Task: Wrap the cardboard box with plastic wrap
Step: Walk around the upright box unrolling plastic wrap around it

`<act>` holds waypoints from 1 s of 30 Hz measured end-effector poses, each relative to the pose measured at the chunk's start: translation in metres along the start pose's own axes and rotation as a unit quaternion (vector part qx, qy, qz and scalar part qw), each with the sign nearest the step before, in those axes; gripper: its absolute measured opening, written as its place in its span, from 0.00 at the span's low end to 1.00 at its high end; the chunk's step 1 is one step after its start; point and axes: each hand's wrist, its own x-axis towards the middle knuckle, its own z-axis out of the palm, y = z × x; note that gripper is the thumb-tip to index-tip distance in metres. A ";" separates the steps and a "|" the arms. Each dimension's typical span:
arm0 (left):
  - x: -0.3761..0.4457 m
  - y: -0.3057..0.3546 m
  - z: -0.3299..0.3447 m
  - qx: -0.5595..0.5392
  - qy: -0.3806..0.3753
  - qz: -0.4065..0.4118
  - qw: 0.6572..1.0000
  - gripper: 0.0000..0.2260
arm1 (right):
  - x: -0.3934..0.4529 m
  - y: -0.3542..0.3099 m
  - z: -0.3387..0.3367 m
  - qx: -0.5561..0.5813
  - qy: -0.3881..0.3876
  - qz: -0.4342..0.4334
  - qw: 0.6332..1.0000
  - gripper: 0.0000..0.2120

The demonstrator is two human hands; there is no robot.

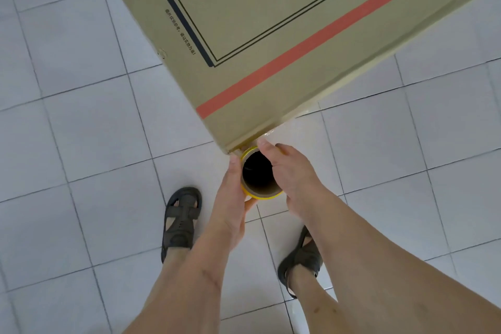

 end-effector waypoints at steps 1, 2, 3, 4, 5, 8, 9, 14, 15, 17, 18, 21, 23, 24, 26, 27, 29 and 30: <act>-0.001 -0.003 0.003 -0.005 -0.001 -0.002 1.000 0.20 | 0.001 -0.003 -0.004 -0.017 0.007 -0.016 1.000 0.25; -0.003 -0.006 0.008 -0.014 -0.002 -0.005 1.000 0.20 | 0.002 -0.006 -0.008 -0.037 0.011 -0.035 0.999 0.23; -0.003 -0.009 0.014 -0.026 -0.004 -0.012 1.000 0.20 | 0.004 -0.010 -0.012 -0.059 0.017 -0.056 0.997 0.22; -0.005 -0.010 0.020 -0.038 -0.006 -0.018 0.999 0.20 | 0.005 -0.014 -0.016 -0.080 0.021 -0.073 0.994 0.22; -0.005 -0.011 0.027 -0.049 -0.004 -0.020 0.999 0.19 | 0.008 -0.017 -0.020 -0.096 0.027 -0.084 0.991 0.23; -0.002 -0.008 0.041 -0.079 0.020 -0.015 0.997 0.18 | 0.012 -0.022 -0.028 -0.113 0.028 -0.086 0.989 0.24; 0.000 -0.007 0.042 -0.085 0.026 -0.008 0.996 0.18 | 0.011 -0.022 -0.030 -0.110 0.018 -0.078 0.991 0.22; 0.004 -0.003 0.047 -0.130 0.031 -0.001 0.991 0.20 | 0.007 -0.028 -0.034 -0.109 -0.023 -0.035 0.993 0.20; 0.006 -0.002 0.047 -0.131 0.032 -0.006 0.991 0.20 | 0.008 -0.028 -0.035 -0.107 -0.034 -0.020 0.993 0.24; 0.007 0.000 0.046 -0.131 0.030 -0.014 0.991 0.20 | 0.010 -0.029 -0.037 -0.099 -0.044 -0.002 0.994 0.28; 0.007 0.001 0.046 -0.129 0.027 -0.020 0.991 0.20 | 0.009 -0.032 -0.038 -0.105 -0.040 -0.003 0.994 0.26; 0.005 0.002 0.050 -0.137 0.004 -0.035 0.990 0.21 | 0.011 -0.040 -0.041 -0.141 0.002 -0.021 0.990 0.30; 0.001 -0.002 0.057 -0.149 -0.015 -0.048 0.988 0.20 | 0.014 -0.047 -0.044 -0.187 0.022 -0.055 0.981 0.30; -0.001 -0.003 0.061 -0.152 -0.026 -0.055 0.987 0.19 | 0.016 -0.051 -0.047 -0.211 0.026 -0.066 0.975 0.29; -0.001 -0.007 0.065 -0.156 -0.031 -0.060 0.985 0.18 | 0.022 -0.052 -0.055 -0.246 0.015 -0.080 0.966 0.27; 0.002 -0.006 0.068 -0.163 -0.023 -0.050 0.985 0.17 | 0.023 -0.051 -0.060 -0.243 0.001 -0.088 0.966 0.26; 0.011 -0.002 0.072 -0.177 0.019 -0.020 0.984 0.14 | 0.027 -0.047 -0.071 -0.208 -0.030 -0.097 0.973 0.25; 0.015 0.001 0.076 -0.175 0.039 -0.010 0.984 0.13 | 0.029 -0.043 -0.076 -0.195 -0.044 -0.099 0.975 0.24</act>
